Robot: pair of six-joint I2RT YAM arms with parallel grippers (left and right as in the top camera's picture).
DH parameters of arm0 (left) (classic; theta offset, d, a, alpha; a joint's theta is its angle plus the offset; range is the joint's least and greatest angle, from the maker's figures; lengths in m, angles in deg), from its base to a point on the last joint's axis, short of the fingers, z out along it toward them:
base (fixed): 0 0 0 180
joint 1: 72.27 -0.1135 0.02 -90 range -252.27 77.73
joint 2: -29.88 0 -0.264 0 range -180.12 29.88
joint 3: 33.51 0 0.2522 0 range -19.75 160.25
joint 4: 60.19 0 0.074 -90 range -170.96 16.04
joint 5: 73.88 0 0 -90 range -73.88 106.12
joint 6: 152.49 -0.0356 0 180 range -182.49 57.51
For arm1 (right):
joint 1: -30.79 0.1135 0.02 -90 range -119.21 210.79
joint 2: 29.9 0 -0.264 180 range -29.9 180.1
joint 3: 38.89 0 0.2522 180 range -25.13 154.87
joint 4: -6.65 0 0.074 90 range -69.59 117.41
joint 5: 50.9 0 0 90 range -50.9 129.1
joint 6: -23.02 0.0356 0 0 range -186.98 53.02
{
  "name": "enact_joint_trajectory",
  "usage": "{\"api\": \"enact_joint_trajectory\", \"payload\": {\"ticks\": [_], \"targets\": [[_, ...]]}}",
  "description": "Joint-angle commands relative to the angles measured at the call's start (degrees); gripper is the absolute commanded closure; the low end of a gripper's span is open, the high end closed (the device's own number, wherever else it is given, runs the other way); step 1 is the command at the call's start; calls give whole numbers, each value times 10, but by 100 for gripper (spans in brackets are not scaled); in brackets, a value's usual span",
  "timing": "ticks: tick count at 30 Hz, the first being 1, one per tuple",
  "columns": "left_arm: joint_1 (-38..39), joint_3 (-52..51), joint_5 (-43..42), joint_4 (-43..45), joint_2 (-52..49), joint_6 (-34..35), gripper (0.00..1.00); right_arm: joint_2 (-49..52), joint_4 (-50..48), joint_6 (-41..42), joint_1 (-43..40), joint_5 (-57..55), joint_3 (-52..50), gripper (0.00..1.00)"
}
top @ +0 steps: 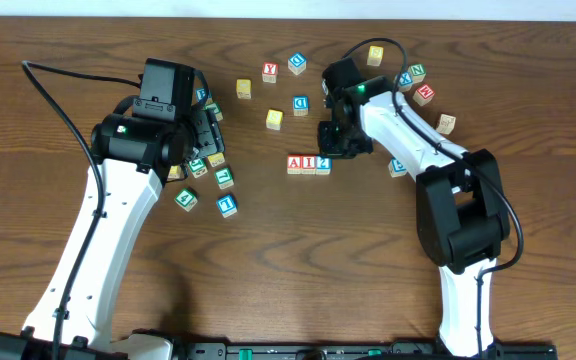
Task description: Spell out AI2
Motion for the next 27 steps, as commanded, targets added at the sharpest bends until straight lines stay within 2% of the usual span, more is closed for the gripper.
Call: {"api": "enact_joint_trajectory", "payload": {"ticks": [1, 10, 13, 19, 27], "targets": [[-2, -5, 10, -2, -5, -8, 25, 3, -2, 2, 6, 4, -1, 99], [-2, -5, 9, -2, -5, -8, 25, 2, -16, 2, -4, 2, 2, 99], [-2, -5, 9, -2, -5, -28, 25, -3, -13, -3, -18, 2, 9, 99], [-2, -1, 9, -2, -5, -38, 26, -48, 1, -18, -45, 2, 19, 99], [-2, 3, 9, 1, -5, -37, 25, -66, 22, -10, -33, 10, 2, 99]]}}
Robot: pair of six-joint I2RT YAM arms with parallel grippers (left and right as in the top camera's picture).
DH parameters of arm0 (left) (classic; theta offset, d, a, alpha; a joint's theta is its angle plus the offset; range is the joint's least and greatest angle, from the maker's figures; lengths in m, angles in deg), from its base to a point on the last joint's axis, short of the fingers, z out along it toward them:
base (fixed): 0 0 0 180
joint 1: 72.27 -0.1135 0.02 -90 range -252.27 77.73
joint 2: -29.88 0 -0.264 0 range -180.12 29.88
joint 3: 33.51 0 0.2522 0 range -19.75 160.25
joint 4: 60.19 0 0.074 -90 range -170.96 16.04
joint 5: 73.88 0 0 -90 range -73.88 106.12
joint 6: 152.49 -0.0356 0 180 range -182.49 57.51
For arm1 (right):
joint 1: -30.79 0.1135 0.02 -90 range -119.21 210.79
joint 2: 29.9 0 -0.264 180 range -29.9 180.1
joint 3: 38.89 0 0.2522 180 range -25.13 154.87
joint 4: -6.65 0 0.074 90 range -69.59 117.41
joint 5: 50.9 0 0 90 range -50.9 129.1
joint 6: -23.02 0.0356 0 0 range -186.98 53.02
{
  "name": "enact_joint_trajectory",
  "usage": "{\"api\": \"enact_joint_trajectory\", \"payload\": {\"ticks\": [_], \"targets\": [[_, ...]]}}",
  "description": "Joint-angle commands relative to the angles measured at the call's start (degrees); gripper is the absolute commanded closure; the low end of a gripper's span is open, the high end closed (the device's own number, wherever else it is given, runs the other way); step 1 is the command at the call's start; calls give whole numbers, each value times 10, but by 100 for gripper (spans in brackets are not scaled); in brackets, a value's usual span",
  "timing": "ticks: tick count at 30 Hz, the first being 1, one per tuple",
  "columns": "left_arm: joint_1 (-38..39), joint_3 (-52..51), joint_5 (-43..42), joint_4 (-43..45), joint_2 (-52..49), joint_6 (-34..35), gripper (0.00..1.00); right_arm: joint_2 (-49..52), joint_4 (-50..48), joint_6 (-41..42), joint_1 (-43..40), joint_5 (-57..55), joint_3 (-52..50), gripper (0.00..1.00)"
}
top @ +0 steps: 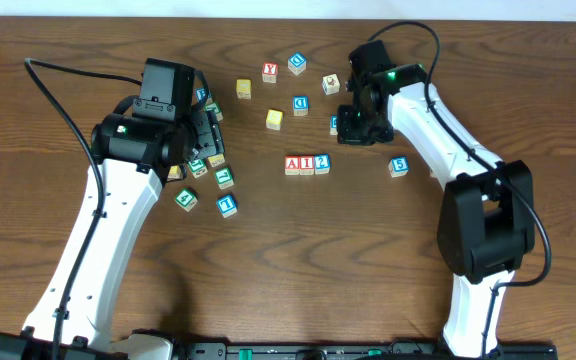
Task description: Spell out AI2
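Three blocks sit side by side in a row at the table's middle: a red A block [293,165], a red I block [307,165] and a blue 2 block [322,163]. My right gripper [354,128] hovers up and to the right of the row, apart from the 2 block, with nothing seen between its fingers. My left gripper [209,138] hangs over a cluster of loose blocks at the left; its fingers' spacing cannot be read from above.
Loose blocks lie around: a red Y block [269,72], a blue block [297,63], two yellow blocks [243,89] [275,118], a blue D block [300,103], a blue block [335,123] beside my right gripper, a 5 block [398,166], a green block [186,198] and a blue 1 block [227,205].
My right gripper has moved up and to the right, away from the 2 block's end of the row. The A, I, 2 row stays in place. The left arm has not moved.
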Motion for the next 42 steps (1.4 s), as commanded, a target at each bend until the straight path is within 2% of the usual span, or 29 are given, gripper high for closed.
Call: {"api": "enact_joint_trajectory", "payload": {"ticks": [1, 18, 42], "targets": [[-2, 3, 9, 1, -5, -10, 25, -8, 0, 2, 14, 6, -9, 99], [-2, 3, 10, 0, -5, -10, 25, -5, -93, 17, 43, 0, -115, 99], [-2, 3, 10, 0, -5, -10, 25, -5, -93, 17, 55, 11, -116, 99]]}}
